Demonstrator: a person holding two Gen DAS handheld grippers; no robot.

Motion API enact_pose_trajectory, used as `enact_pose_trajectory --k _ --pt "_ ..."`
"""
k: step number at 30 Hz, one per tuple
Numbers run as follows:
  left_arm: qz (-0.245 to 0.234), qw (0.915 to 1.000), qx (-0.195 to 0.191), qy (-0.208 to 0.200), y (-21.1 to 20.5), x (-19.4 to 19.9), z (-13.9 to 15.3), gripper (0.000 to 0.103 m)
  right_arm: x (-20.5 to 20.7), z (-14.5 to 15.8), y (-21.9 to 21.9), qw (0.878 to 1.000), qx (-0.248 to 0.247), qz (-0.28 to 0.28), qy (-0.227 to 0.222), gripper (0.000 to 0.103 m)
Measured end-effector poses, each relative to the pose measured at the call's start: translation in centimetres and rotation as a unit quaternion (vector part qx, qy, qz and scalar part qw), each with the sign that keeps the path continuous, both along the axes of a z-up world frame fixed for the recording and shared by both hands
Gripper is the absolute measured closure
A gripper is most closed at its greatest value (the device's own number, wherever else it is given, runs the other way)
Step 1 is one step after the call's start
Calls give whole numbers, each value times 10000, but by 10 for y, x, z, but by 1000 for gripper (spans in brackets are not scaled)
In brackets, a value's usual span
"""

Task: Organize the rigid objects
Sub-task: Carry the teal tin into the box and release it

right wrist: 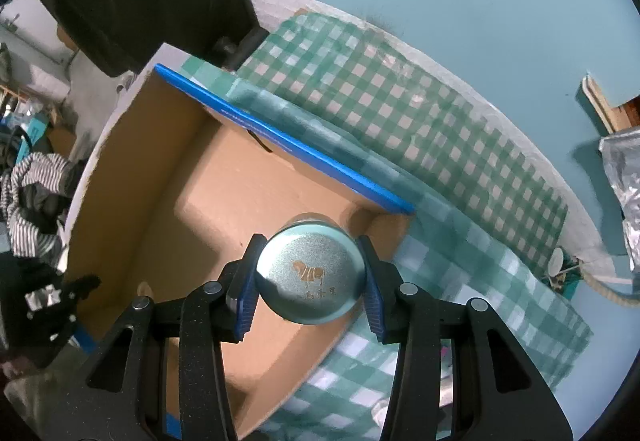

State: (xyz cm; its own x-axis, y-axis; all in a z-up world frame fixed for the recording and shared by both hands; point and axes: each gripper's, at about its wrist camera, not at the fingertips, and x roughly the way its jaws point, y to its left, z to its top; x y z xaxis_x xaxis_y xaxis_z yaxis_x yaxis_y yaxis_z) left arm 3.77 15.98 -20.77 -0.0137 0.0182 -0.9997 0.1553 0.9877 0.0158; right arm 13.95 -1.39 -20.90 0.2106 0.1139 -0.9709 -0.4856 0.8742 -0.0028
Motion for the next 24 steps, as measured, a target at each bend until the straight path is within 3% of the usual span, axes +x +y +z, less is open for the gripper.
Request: enact_pose_trajectory --k 12,24 --pt "-5 10000 15 20 0 1 1 97 13 -36 11 9996 -140 -81 232 59" --pt "-19 10000 29 24 0 1 1 97 16 -36 4 9996 -34 -213 192 59"
